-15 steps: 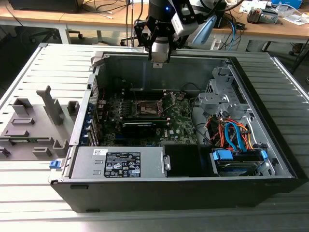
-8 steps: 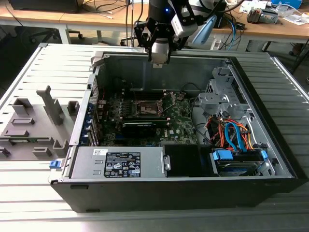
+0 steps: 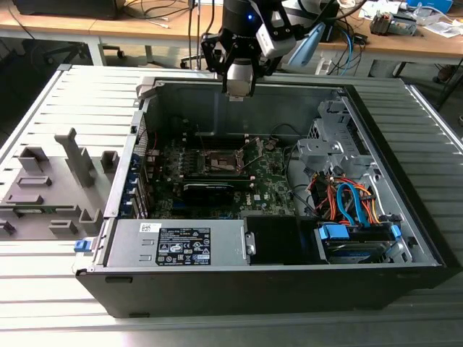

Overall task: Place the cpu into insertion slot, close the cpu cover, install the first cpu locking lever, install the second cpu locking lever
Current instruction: 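Place the cpu into insertion slot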

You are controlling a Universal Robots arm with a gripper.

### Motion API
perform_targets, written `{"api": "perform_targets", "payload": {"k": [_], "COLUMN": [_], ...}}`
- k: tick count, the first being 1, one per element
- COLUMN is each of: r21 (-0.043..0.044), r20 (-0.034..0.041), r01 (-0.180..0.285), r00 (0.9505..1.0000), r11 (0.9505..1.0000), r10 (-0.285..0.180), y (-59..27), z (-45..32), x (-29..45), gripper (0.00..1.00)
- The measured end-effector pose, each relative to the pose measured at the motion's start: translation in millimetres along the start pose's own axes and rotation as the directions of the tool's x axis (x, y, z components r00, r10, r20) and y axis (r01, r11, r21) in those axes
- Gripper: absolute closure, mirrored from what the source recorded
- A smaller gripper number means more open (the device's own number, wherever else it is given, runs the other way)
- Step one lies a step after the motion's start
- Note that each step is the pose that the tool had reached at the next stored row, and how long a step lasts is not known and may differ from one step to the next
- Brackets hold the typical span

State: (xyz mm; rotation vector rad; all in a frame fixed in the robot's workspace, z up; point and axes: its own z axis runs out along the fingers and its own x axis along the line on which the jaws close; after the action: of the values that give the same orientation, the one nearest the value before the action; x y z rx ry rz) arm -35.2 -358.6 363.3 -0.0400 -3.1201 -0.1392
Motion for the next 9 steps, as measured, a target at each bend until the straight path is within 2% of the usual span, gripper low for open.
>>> {"api": "perform_targets", "payload": {"k": [9], "r21": [0.0000], "r20": [0.0000], "r01": [0.000], "r00": [1.0000], "r11": [1.0000], "r10": [0.000], "y": [-0.5], "z": [1.7], "x": [0.0], "gripper": [0.46]}}
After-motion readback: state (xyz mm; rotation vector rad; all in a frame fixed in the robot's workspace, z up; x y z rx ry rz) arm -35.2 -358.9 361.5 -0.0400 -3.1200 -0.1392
